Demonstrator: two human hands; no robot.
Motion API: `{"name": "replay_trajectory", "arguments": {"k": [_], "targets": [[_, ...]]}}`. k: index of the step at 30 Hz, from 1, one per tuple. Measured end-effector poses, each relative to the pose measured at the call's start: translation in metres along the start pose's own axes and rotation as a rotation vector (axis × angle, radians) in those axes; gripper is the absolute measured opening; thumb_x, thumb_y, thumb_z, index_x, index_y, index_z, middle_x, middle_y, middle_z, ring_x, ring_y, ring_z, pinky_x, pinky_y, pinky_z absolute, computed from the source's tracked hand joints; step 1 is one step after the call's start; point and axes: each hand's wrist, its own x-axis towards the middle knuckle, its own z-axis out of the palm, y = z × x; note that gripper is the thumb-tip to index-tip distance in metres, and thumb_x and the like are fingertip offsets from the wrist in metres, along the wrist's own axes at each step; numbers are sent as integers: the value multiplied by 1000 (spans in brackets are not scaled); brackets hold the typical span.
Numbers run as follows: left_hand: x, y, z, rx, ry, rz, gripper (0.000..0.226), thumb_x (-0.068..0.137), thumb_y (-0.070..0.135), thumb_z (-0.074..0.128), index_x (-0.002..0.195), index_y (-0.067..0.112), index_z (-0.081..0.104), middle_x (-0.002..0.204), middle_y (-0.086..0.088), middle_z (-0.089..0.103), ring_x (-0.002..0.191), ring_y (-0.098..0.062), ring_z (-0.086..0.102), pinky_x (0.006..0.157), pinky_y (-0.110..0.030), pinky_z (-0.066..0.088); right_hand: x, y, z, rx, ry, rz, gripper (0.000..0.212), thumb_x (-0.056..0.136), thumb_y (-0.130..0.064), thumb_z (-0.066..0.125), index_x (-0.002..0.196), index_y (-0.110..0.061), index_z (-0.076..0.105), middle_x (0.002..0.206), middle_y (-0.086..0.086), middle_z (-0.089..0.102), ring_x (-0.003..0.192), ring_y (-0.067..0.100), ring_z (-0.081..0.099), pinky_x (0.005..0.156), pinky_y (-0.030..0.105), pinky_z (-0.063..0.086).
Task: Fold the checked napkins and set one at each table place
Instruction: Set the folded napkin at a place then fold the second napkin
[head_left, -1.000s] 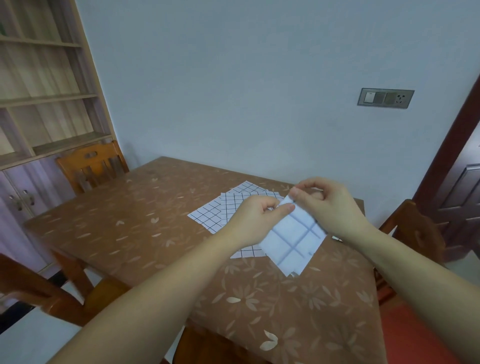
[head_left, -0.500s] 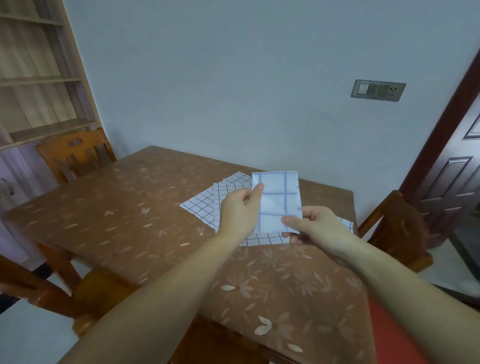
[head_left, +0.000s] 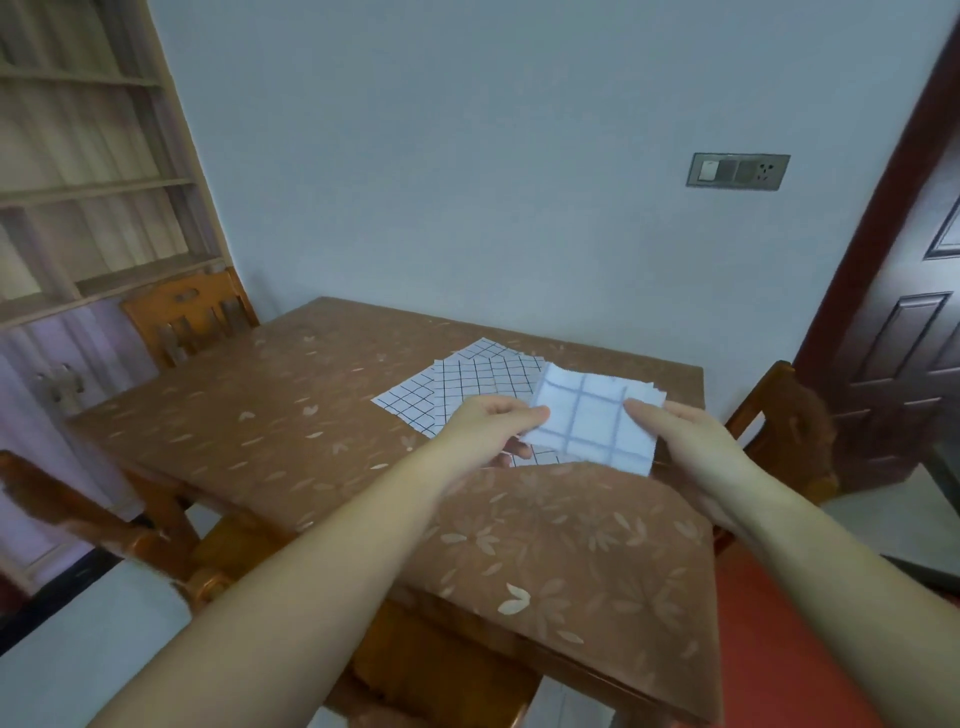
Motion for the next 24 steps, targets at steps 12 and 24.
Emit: {"name": "replay_trajectory", "arguments": {"k": [12,24], "targets": [[-51,-2,34,12,280,124,43,88,57,52,81,16,64,78,1,55,74,-12,50,69,-30,37,-54,24,11,-204,-8,-232,28,98,-35,52,95,-11,66,58,1,58,44,16,52,41,22,39],[-53,-50,-56,-26,425,225,38,98,38,52,70,12,54,66,1,44,64,-14,39,61,-30,30,-45,45,115,-470,220,-377,47,99,-36,44,64,-7,32,56,7,34,50,22,39,51,31,31]]}}
